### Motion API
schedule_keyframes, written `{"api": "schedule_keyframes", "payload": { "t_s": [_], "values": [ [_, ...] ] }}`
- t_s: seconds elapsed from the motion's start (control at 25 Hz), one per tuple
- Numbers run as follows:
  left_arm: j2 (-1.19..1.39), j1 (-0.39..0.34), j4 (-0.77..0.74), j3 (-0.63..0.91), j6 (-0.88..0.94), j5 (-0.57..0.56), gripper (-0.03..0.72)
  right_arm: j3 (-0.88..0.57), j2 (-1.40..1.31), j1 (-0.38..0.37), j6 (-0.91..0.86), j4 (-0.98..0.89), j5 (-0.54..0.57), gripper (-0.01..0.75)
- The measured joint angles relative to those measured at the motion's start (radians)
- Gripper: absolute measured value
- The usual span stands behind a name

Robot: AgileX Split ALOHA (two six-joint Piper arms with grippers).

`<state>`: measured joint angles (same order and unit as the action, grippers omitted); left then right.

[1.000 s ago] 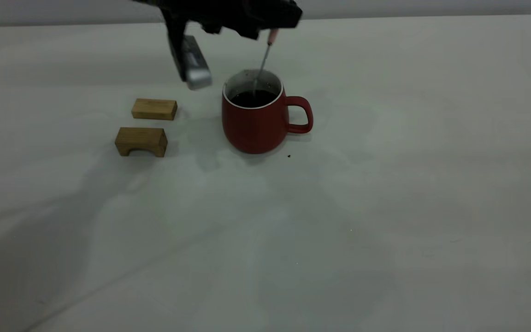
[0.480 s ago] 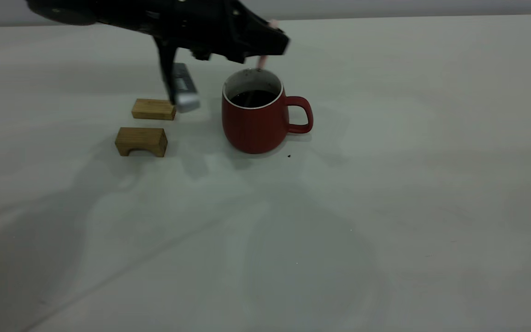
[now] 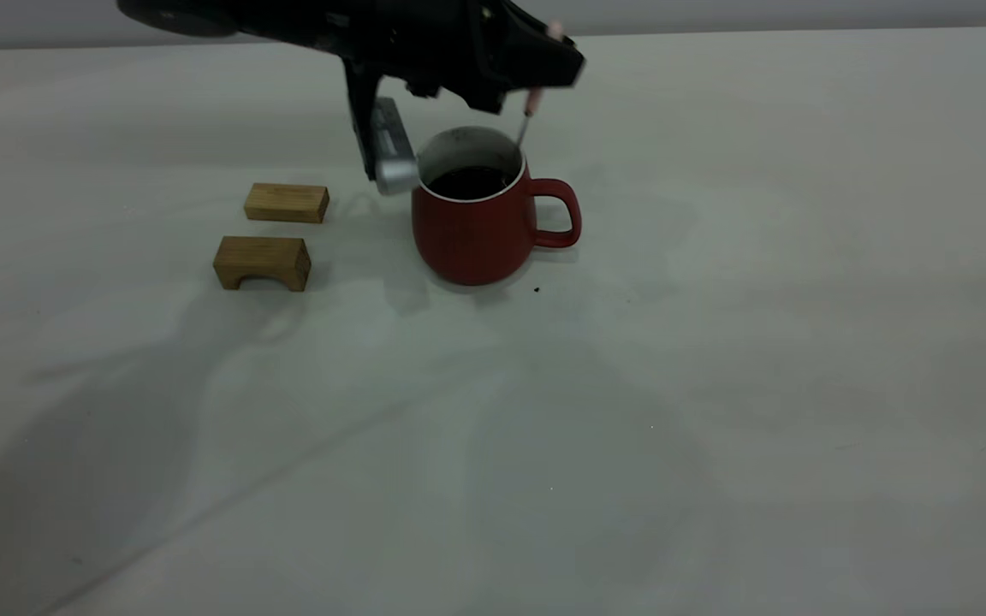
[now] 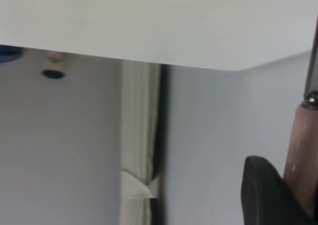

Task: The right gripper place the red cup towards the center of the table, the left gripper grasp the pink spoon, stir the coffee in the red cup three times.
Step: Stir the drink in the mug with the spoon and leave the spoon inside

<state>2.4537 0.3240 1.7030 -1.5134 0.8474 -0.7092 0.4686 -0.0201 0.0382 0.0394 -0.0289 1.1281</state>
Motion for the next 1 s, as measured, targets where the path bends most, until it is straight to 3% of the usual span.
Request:
{"api": "schedule_keyframes", "payload": {
  "t_s": [0.32,0.52,0.68,1.0],
  "values": [
    [0.001,-0.069,-0.195,0.010,0.181,-0.071,0.147,0.000,0.000,0.000,0.000,0.000,0.000,0.587],
    [0.003,-0.094,-0.096,0.010,0.088,-0.003,0.147,0.000,0.000,0.000,0.000,0.000,0.000,0.587],
    [0.030,-0.067,0.018,-0.003,-0.066,0.027,0.147,0.000,0.000,0.000,0.000,0.000,0.000,0.587],
    [0.051,-0.003,0.023,-0.008,-0.056,-0.033,0.147,0.000,0.000,0.000,0.000,0.000,0.000,0.587]
  ]
}}
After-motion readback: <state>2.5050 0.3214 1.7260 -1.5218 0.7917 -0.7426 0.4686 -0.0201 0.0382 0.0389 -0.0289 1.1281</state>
